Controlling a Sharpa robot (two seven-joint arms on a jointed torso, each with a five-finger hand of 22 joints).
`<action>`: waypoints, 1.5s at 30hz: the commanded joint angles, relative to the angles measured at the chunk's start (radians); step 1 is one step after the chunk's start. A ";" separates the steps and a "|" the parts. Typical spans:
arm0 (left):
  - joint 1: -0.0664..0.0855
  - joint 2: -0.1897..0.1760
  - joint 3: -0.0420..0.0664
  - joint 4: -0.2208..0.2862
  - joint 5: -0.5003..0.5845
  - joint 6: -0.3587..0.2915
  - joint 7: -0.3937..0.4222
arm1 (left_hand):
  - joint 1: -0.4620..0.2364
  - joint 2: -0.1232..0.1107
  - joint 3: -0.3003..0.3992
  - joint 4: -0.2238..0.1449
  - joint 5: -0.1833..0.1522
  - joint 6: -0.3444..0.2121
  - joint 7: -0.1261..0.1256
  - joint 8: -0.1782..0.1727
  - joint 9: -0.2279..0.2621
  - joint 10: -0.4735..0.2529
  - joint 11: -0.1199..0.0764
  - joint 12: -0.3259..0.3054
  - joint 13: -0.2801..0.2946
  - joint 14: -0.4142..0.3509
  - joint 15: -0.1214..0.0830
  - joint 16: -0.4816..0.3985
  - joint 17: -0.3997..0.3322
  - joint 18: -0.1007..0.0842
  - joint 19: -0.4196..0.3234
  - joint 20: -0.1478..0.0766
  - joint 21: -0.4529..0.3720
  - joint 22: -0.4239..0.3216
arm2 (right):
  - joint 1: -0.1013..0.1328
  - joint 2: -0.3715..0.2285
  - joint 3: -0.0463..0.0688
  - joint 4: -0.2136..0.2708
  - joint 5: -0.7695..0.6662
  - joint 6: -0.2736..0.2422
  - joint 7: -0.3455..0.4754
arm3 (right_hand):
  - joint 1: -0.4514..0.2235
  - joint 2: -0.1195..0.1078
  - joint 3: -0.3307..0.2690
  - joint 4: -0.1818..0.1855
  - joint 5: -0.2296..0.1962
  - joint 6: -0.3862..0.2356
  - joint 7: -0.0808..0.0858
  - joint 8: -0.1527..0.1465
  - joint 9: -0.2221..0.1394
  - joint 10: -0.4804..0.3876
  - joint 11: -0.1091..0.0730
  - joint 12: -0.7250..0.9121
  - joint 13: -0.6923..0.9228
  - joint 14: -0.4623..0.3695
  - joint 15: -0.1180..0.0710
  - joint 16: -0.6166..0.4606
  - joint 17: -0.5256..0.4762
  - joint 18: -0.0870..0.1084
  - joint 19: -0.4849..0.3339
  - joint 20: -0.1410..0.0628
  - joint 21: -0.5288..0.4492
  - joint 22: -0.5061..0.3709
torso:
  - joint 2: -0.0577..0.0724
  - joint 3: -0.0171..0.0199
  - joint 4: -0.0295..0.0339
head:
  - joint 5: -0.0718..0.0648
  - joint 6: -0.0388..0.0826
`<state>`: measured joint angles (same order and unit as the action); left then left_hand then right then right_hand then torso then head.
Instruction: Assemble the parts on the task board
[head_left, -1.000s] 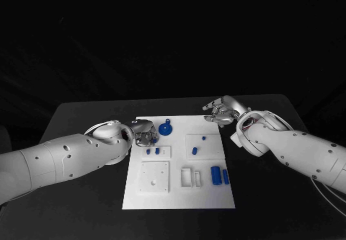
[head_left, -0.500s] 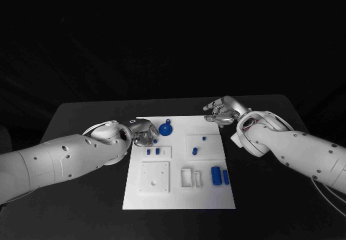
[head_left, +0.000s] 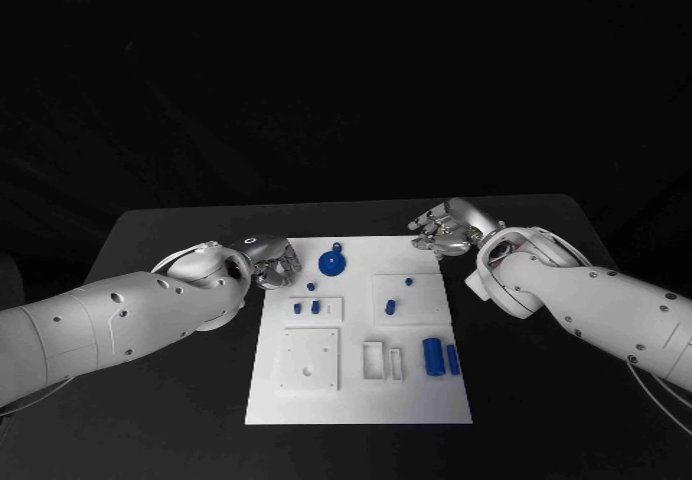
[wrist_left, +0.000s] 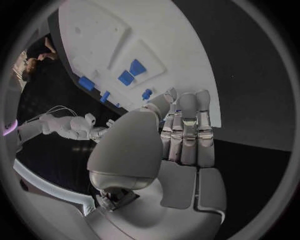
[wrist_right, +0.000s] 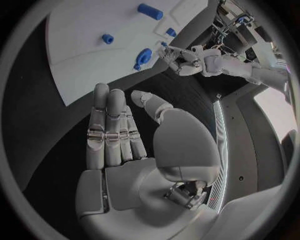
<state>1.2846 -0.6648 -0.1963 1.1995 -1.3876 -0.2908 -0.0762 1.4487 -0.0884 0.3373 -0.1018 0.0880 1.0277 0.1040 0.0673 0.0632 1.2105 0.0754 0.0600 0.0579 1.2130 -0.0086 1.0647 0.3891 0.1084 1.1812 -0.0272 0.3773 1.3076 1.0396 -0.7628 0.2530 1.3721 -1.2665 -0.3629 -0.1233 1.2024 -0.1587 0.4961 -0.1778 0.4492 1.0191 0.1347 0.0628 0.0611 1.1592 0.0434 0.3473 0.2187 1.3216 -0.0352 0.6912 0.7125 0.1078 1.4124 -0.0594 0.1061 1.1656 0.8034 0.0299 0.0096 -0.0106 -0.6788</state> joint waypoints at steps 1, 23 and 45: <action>0.003 -0.012 0.017 0.000 0.184 -0.066 0.040 | -0.009 0.002 -0.009 0.004 0.003 0.056 0.008 0.007 0.003 0.038 -0.010 0.001 0.002 -0.021 -0.006 -0.051 -0.022 -0.001 -0.029 -0.002 -0.021 0.015 | -0.001 -0.002 0.001 -0.006 -0.058 0.103 0.044 | 0.011 0.013 -0.010 0.000 -0.074 0.021 -0.001 -0.001 0.002 0.038 0.021 -0.176 -0.147 0.032 0.003 0.006 -0.010 0.025 0.034 0.005 -0.007 -0.017 | -0.002 0.0015 -0.0001 | -0.007 0.009; 0.031 -0.125 0.053 0.139 1.001 -0.045 0.345 | -0.045 0.051 -0.067 -0.048 0.039 0.097 0.011 -0.003 0.005 -0.004 0.018 -0.001 0.000 -0.003 0.078 -0.890 -0.301 -0.038 -0.197 0.074 -0.316 -0.223 | -0.020 0.030 -0.018 -0.014 -0.536 0.196 -0.031 | 0.026 -0.009 -0.010 0.026 -0.274 0.131 -0.030 0.000 0.004 0.078 0.018 -0.289 -0.159 0.086 0.001 0.052 -0.006 0.015 0.088 0.005 0.011 -0.027 | 0.002 -0.0022 0.0028 | -0.004 0.021; 0.031 -0.133 0.053 0.156 1.037 -0.050 0.378 | -0.058 0.055 -0.129 -0.041 0.048 0.087 0.016 -0.003 0.005 -0.031 0.030 0.000 0.001 0.009 0.097 -1.002 -0.272 -0.038 -0.166 0.095 -0.310 -0.573 | -0.033 0.044 -0.043 0.007 -0.604 0.280 -0.076 | 0.033 -0.020 -0.014 0.046 -0.272 0.149 -0.037 0.001 0.006 0.097 0.012 -0.288 -0.159 0.084 0.000 0.053 -0.011 0.008 0.087 0.003 0.013 -0.046 | 0.001 0.0001 0.0009 | 0.000 0.007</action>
<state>1.3145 -0.7984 -0.1445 1.3523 -0.3691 -0.3465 0.2797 1.3912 -0.0415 0.2132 -0.1434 0.1323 1.1163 0.1178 0.0687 0.0674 1.1844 0.1039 0.0609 0.0597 1.2268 0.0847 0.0656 0.1160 0.0772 1.0098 0.0661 0.0635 0.7384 1.0080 -0.7202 0.2111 1.3781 -1.8407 -0.1197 -0.1868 1.2307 -0.1727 0.4789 -0.1323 0.1732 1.1625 0.0982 0.0628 0.0658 1.2488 0.0520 0.0635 0.0604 1.4043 -0.0340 0.7414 0.7020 0.1306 1.4635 -0.0498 0.1159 1.1211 0.8048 0.0292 0.0106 -0.0095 -0.6714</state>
